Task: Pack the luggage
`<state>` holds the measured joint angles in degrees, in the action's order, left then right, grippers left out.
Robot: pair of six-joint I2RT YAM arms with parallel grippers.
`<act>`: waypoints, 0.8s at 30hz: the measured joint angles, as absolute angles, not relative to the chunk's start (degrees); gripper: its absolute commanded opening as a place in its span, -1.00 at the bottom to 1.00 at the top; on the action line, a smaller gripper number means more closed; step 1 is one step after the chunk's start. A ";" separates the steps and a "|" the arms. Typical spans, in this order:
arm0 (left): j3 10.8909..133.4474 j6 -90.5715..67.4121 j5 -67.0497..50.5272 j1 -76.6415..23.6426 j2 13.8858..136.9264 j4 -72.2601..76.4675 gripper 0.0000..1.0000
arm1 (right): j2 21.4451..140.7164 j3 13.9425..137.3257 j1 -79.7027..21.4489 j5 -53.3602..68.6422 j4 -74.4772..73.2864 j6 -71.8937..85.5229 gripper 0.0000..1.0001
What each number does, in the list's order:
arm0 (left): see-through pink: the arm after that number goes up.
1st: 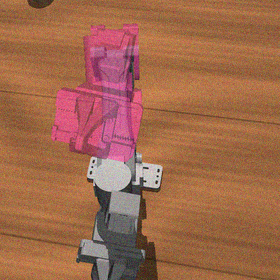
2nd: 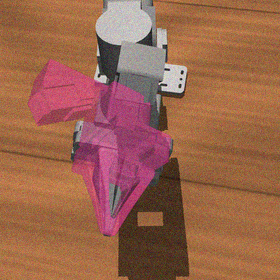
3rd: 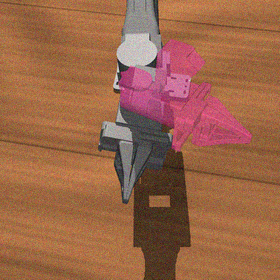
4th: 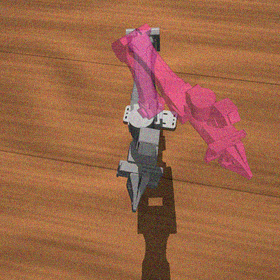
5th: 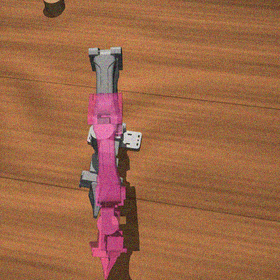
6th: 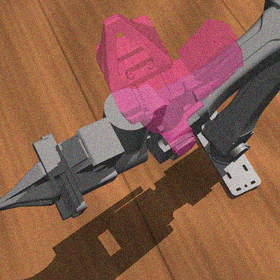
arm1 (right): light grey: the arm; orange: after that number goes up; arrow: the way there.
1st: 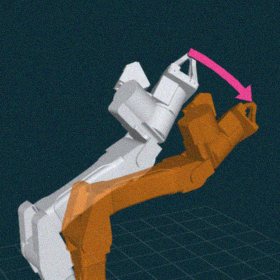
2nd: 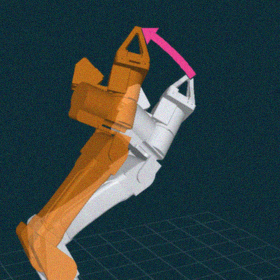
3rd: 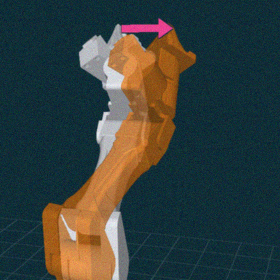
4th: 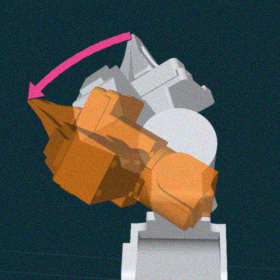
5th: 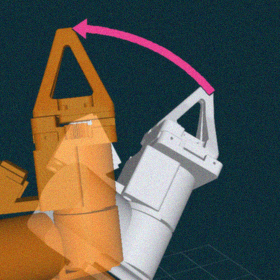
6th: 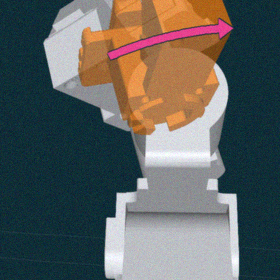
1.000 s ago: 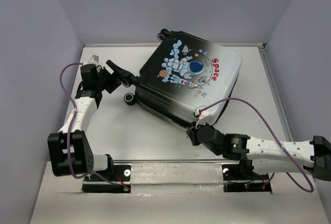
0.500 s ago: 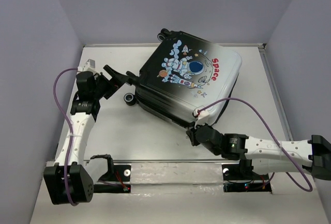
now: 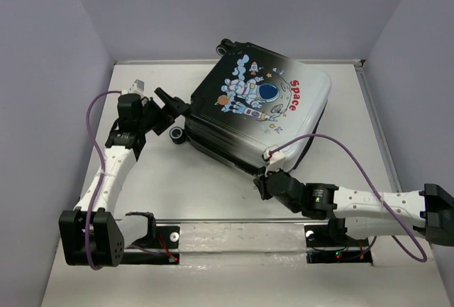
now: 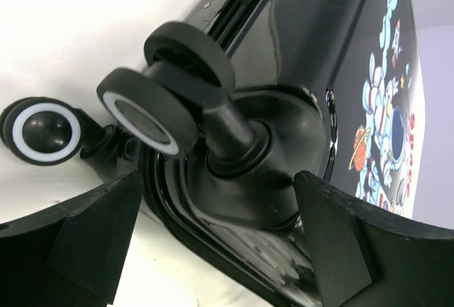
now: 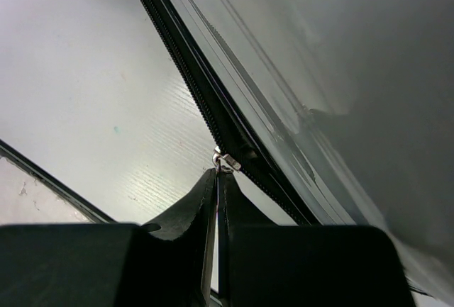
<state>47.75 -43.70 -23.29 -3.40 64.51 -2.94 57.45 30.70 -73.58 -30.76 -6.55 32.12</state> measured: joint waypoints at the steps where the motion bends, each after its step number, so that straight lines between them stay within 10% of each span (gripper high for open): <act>1: 48.01 -43.90 -23.22 -3.42 64.86 -2.74 0.96 | 57.49 30.70 -73.58 -30.76 -6.46 32.10 -0.86; 24: 52.03 -45.58 -16.62 -3.42 73.52 0.84 0.89 | 57.52 30.63 -73.58 -30.17 -5.93 31.77 -0.86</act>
